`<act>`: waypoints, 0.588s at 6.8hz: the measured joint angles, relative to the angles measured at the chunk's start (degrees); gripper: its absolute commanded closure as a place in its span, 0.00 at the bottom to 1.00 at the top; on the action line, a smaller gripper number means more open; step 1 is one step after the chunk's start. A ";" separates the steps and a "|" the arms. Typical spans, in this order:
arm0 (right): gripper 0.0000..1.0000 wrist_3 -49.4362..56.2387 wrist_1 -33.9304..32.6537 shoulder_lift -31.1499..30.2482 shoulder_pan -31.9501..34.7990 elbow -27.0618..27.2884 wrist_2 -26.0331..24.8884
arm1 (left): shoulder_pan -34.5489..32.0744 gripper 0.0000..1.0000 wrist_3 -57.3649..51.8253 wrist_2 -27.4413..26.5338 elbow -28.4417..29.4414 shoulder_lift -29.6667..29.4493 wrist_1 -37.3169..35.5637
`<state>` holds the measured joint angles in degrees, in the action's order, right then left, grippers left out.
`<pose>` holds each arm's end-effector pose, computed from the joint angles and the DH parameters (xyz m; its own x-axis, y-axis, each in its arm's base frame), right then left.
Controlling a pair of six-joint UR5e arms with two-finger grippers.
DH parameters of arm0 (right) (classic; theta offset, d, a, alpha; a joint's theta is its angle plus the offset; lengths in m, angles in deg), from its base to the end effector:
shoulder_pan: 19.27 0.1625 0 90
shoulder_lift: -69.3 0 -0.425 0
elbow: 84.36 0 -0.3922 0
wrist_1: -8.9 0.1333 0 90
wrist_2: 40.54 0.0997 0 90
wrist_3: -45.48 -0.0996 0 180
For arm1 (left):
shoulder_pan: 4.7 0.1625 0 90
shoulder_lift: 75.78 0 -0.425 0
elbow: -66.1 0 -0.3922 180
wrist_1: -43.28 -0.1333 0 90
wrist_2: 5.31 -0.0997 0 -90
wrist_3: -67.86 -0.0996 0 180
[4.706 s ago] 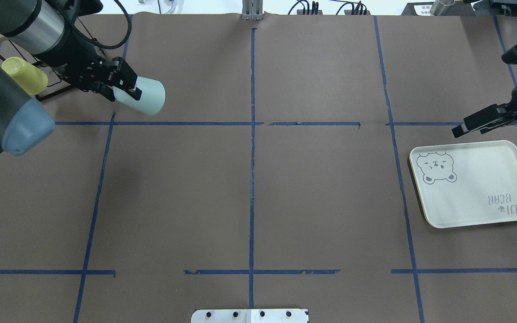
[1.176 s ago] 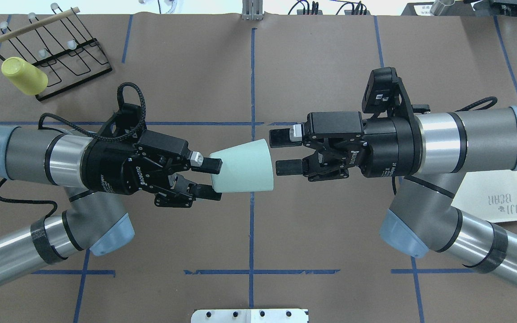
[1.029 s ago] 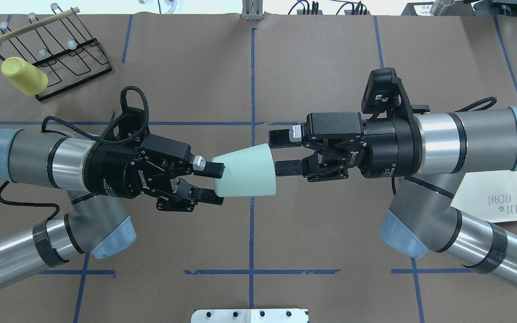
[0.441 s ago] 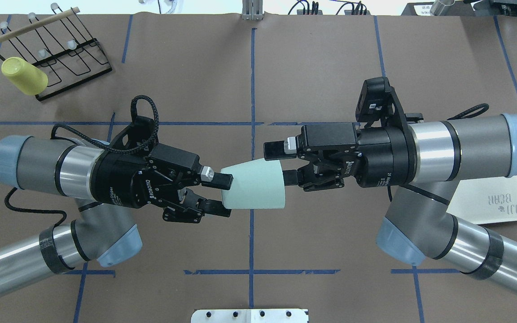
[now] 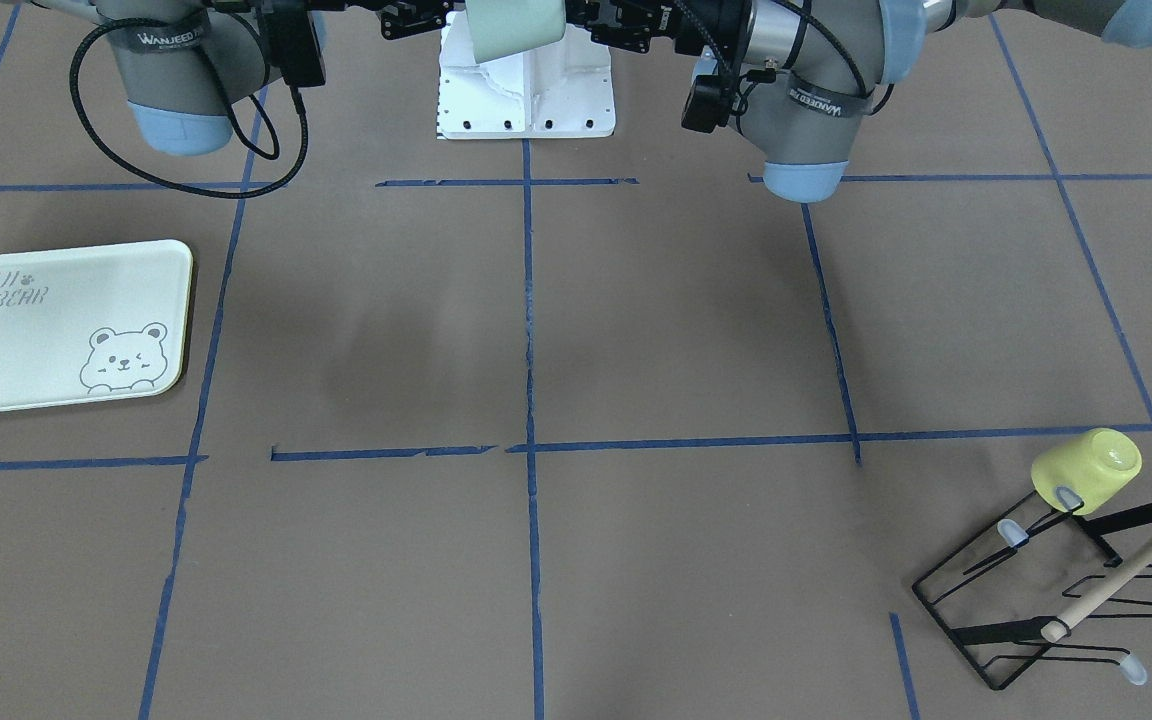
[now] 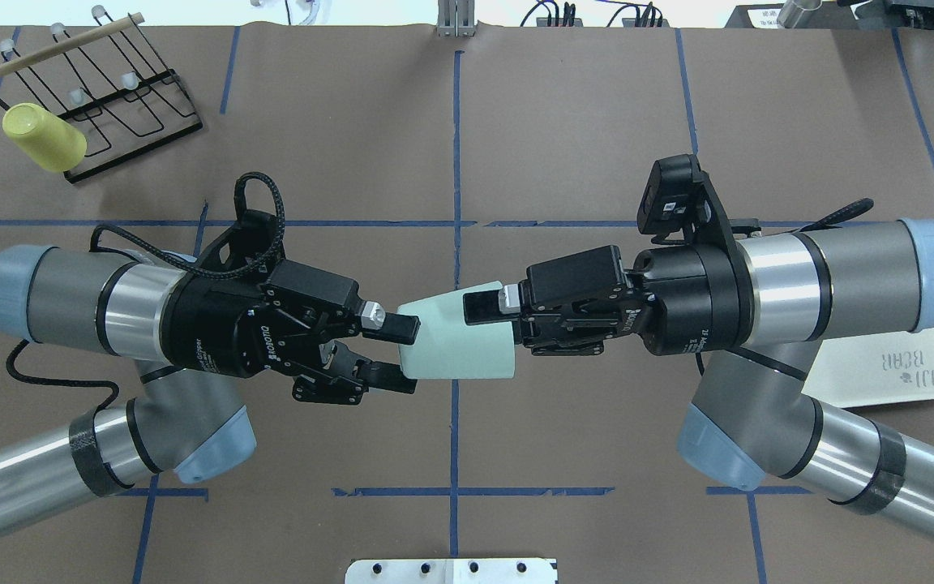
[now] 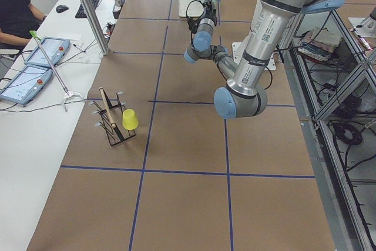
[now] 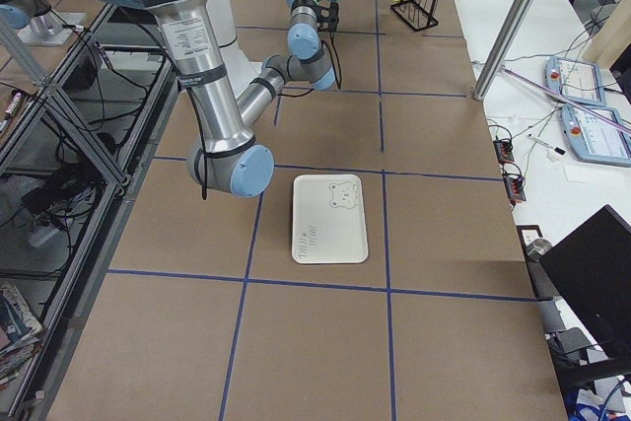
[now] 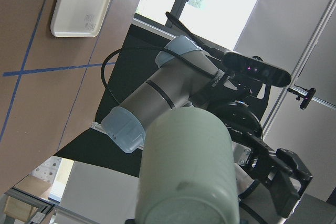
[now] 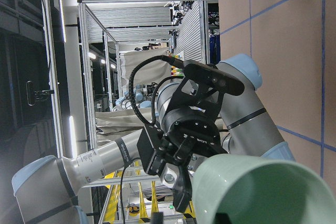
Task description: Left arm grabs green cup and hands to right arm on tray
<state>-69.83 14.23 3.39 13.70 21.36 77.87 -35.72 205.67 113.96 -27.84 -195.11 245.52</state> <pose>-0.3441 -0.3256 0.1670 -0.6219 0.0448 0.7818 0.0761 0.9971 0.0033 0.3876 -0.3318 0.1898 -0.6317 -0.3743 -0.6789 -0.3808 0.9126 -0.1489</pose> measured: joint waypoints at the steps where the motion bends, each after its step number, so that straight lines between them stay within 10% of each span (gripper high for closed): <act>1: 1.00 0.10 0.45 -0.22 -0.05 -0.03 0.05 | 0.00 0.76 0.00 -0.01 -0.14 0.03 0.01; 3: 1.00 0.08 0.68 -0.48 -0.18 0.05 0.04 | -0.02 0.00 -0.02 0.00 -0.25 0.17 0.01; 4: 1.00 0.03 0.69 -0.51 -0.25 0.11 0.01 | -0.15 0.00 -0.08 -0.02 -0.32 0.37 -0.02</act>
<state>-69.80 14.92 2.88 13.45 21.48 77.88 -35.87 205.59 113.94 -28.16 -194.74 245.51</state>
